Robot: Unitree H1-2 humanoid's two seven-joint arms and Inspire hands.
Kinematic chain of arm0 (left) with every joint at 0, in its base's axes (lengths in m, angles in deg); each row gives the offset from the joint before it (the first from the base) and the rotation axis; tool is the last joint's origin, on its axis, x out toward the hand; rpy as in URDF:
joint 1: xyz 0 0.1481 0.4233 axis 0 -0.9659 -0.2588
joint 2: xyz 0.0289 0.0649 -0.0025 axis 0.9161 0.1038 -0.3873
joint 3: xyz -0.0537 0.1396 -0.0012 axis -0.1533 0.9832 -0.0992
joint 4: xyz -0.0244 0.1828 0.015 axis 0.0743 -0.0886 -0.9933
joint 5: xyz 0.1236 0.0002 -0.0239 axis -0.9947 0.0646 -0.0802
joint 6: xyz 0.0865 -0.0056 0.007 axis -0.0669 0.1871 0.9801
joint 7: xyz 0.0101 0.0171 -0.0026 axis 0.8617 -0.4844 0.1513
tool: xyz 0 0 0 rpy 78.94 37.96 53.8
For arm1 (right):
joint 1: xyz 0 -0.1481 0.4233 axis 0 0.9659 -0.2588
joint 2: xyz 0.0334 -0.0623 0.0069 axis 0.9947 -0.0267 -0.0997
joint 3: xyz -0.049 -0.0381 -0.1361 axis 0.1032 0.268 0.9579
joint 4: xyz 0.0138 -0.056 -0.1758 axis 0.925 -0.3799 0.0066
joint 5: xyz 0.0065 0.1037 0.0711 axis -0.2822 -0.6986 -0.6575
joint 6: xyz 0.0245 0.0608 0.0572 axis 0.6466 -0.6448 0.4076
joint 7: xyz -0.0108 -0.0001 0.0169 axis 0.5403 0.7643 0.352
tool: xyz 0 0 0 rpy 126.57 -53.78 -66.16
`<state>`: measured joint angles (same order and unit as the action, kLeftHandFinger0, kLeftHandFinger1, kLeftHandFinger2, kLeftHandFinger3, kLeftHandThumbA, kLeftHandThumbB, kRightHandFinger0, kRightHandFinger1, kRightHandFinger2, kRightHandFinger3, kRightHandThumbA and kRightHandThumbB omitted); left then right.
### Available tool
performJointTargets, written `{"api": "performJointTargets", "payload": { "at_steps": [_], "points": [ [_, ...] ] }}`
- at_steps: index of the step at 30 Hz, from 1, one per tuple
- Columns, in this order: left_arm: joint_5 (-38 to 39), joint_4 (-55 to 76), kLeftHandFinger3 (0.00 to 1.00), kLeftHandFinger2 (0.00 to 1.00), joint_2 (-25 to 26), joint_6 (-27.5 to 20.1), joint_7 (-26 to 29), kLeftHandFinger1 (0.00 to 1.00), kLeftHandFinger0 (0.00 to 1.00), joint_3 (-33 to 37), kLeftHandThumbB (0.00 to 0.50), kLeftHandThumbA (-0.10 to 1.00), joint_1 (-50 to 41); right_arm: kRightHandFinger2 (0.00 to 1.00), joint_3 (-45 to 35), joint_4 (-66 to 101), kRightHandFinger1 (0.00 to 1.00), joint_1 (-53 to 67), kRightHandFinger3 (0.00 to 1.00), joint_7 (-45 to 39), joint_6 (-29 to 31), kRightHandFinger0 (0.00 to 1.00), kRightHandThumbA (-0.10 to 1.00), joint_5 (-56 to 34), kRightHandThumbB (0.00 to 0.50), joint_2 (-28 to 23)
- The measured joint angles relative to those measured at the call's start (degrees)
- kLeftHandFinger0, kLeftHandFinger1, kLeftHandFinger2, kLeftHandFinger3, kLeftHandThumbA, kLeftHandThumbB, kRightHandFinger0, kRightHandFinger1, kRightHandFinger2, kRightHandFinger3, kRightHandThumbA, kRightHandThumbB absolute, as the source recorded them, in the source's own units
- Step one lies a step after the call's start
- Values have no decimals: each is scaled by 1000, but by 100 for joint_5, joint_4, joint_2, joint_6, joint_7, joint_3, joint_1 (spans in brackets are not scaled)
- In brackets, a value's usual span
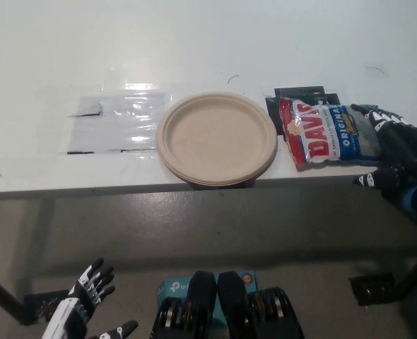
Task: The robot picks up a small bag of sunflower seeds on the right hand side and take it to the empty plate on the left hand side then pours some sunflower seeds on to the plate.
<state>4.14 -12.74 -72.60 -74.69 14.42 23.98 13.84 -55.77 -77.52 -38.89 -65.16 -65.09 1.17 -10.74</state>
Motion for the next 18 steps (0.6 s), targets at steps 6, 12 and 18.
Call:
{"api": "performJointTargets", "payload": {
  "at_steps": [6, 12, 18],
  "points": [
    [0, 23, 1000, 1000, 0, 11, 0, 1000, 1000, -1, 324, 1000, -4, 1000, 29, -55, 1000, -115, 1000, 0, -3, 1000, 1000, 20, 405, 13],
    [-3, 50, 1000, 1000, 0, 17, 0, 1000, 1000, 1, 317, 1000, -6, 1000, 44, -118, 1000, -124, 1000, 0, -3, 1000, 1000, 19, 405, 16],
    [-6, 51, 1000, 1000, 0, 24, 0, 1000, 1000, 1, 300, 1000, -17, 1000, 44, -109, 1000, -128, 1000, -2, 6, 1000, 1000, -9, 394, 16]
  ]
}}
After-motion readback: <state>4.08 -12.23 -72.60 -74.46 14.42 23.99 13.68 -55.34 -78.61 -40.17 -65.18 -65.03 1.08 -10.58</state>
